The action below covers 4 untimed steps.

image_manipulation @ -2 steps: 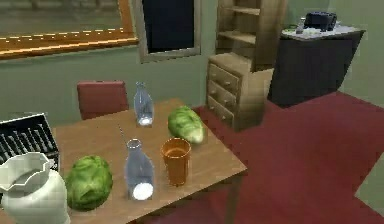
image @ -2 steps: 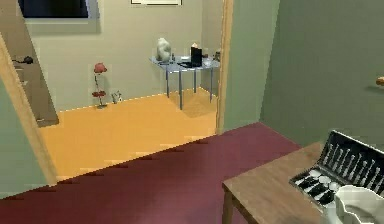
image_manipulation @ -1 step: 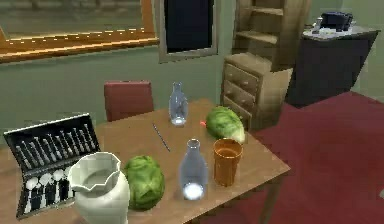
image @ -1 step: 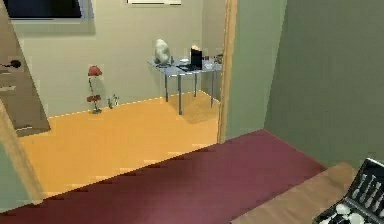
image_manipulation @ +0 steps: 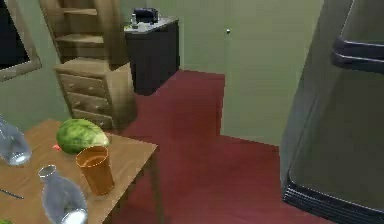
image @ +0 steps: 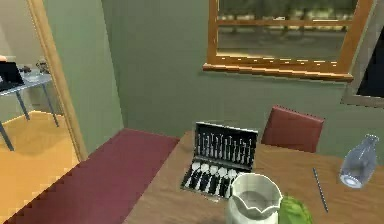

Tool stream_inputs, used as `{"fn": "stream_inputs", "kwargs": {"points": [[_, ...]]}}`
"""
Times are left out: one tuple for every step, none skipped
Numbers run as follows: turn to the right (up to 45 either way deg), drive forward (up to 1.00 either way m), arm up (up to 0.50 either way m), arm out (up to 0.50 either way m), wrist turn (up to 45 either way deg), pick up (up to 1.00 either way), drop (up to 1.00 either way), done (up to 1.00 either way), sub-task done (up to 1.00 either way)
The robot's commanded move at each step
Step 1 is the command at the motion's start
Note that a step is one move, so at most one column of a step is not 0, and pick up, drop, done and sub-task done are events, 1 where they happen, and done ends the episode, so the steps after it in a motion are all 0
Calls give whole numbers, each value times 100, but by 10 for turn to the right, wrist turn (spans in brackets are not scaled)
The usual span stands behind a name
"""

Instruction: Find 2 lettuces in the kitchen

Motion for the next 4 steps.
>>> {"fn": "stream_inputs", "kwargs": {"points": [[450,0,0,0,0,0,0,0,0],[450,0,0,0,0,0,0,0,0],[90,0,0,0,0,0,0,0,0],[0,90,0,0,0,0,0,0,0]]}}
